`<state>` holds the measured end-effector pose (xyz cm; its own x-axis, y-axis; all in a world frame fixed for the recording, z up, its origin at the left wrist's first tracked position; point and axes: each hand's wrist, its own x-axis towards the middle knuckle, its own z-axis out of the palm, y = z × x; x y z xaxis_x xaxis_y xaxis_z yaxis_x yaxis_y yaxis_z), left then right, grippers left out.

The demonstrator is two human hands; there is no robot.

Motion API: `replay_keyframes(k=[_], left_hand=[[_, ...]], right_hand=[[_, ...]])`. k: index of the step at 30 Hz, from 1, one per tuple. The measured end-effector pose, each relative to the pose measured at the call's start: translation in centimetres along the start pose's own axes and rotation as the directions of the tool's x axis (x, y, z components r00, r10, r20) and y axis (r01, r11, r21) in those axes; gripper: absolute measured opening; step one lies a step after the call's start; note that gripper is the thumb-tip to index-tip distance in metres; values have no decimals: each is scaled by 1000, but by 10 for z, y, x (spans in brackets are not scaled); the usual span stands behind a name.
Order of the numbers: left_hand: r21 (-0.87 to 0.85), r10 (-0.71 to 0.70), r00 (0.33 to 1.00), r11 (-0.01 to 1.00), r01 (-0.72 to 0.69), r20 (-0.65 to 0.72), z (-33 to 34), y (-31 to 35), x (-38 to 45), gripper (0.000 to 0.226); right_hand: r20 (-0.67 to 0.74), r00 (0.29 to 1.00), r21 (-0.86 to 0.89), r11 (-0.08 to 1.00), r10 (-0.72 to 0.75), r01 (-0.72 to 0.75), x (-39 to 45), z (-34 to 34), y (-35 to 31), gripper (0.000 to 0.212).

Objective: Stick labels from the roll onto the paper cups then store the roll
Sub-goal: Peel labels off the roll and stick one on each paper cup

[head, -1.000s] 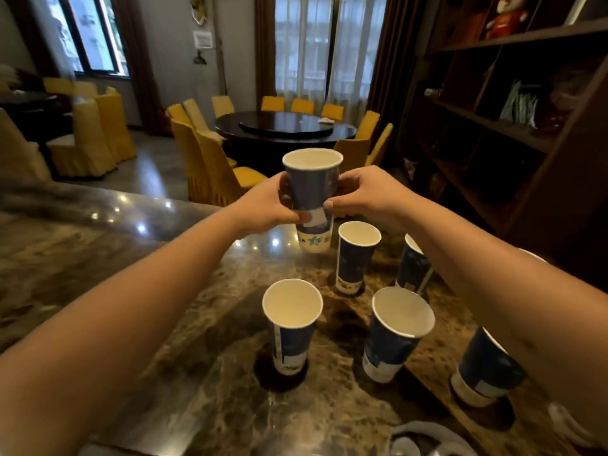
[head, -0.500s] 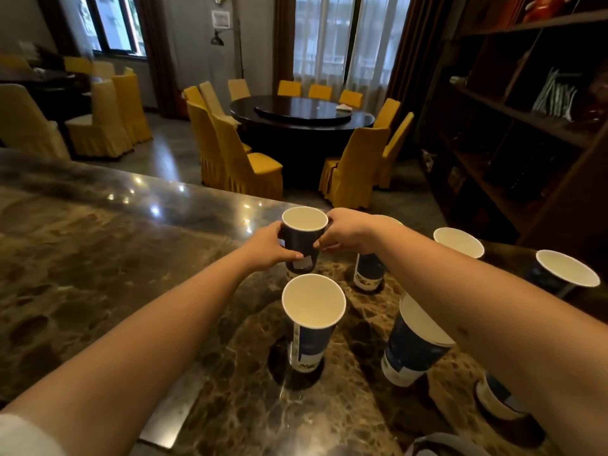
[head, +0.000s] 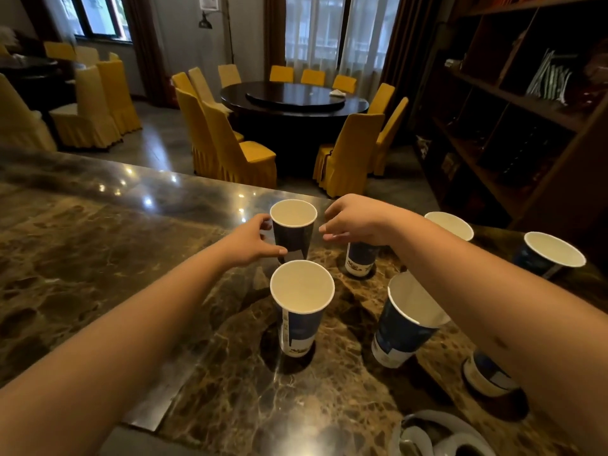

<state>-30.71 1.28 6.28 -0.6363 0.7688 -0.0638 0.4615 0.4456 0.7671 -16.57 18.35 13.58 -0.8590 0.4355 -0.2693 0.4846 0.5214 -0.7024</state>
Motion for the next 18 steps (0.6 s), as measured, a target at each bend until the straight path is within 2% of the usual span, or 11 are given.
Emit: replay_keyframes(k=[3,6,8,9,10,12,14,16,18], left_hand=[[-129,28,987,990,-49,-160,-12,14,-28,70],[-255,94,909,944,-211,-405,-14,33,-72,43],[-114,282,806,912,-393,-521,-8,46,-112,32],[-6,427,743,865,-501,-515,-3,54,-133,28],[74,564,683,793,-605,-463,5,60,-153,24],[78,733,603,653,-754,-315,30,65,-185,16],[-37,767,623,626,-779,-150,65,66,-202,13],[-102,740,669,673,-733,71,103,63,-205,18],[-49,678,679,717,-696,282,141,58,-198,31]], right_hand=[[-73,993,-95,991,-97,90,-34,-10,1,50],[-152,970,-41,982,-191,187,-88,-14,3,46],[-196,953,8,971,-232,238,-139,-15,8,42],[-220,944,34,965,-245,258,-166,-14,13,40],[-235,939,71,959,-250,273,-193,-11,18,37],[-245,943,176,946,-225,271,-240,-1,33,37],[-250,955,193,959,-159,210,-267,19,54,38],[-262,959,-3,994,-109,112,-276,43,84,36],[-250,962,-303,952,-113,33,-278,69,116,32]])
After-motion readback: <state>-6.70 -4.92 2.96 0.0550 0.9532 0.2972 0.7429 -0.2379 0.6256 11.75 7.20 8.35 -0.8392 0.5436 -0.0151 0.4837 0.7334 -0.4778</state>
